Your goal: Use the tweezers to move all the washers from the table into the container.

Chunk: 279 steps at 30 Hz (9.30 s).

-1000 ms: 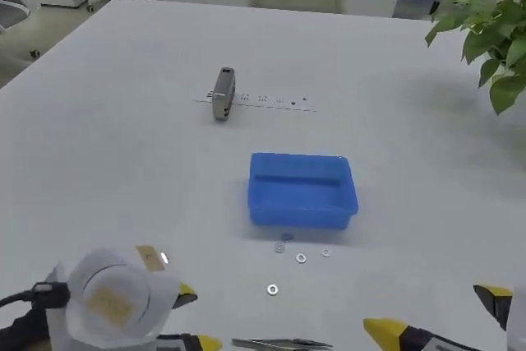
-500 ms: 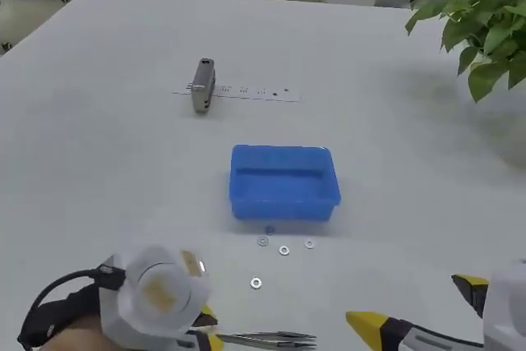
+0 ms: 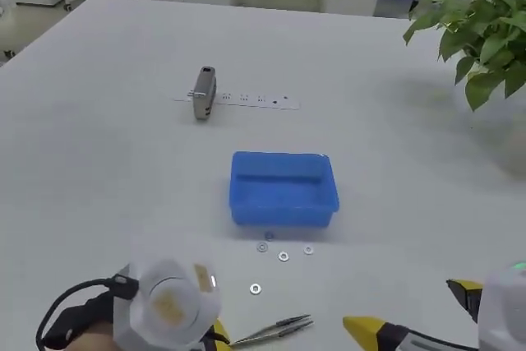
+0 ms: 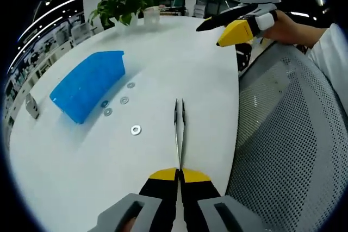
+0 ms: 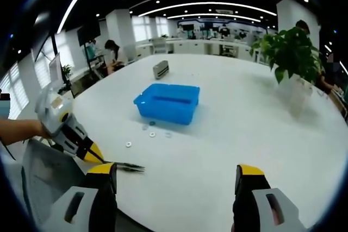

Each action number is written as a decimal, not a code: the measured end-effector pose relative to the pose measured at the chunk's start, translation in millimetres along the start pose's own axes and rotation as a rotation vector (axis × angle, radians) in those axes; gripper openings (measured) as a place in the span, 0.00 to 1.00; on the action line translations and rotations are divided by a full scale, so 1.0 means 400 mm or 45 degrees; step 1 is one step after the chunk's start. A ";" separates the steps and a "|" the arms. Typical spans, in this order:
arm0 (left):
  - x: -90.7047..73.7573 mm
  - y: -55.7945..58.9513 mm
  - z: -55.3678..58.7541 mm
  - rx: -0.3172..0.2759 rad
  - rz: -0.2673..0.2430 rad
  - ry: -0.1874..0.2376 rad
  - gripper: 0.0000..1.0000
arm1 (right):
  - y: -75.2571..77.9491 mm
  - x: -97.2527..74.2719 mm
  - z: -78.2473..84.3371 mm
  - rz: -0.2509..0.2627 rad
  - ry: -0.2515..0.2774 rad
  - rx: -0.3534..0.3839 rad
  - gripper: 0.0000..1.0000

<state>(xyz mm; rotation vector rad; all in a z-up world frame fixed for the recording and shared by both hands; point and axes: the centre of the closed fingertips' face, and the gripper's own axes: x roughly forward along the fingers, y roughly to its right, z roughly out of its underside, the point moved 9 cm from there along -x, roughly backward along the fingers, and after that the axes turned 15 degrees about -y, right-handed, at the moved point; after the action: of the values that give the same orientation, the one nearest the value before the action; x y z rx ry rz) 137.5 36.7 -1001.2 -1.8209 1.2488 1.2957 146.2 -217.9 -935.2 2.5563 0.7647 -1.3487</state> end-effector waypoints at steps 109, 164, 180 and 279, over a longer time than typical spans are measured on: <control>-0.249 -0.002 0.154 -0.879 -0.976 0.426 0.96 | -0.200 0.269 -0.206 -0.480 -0.010 -0.556 0.03; -0.227 -0.003 0.158 -0.863 -0.937 0.319 0.98 | -0.165 0.230 -0.354 -0.419 0.138 -0.545 0.01; -0.225 -0.006 0.159 -0.858 -0.943 0.301 0.96 | -0.142 0.300 -0.459 -0.290 0.289 -0.430 0.01; -0.265 -0.012 0.183 -0.928 -1.063 0.371 0.97 | -0.152 0.296 -0.278 -0.257 0.089 -0.365 0.03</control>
<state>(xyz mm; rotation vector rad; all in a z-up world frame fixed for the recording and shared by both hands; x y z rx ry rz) 103.3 138.5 -929.8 -2.6769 -0.0113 1.0481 251.8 -82.1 -959.5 2.3606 1.1640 -1.1092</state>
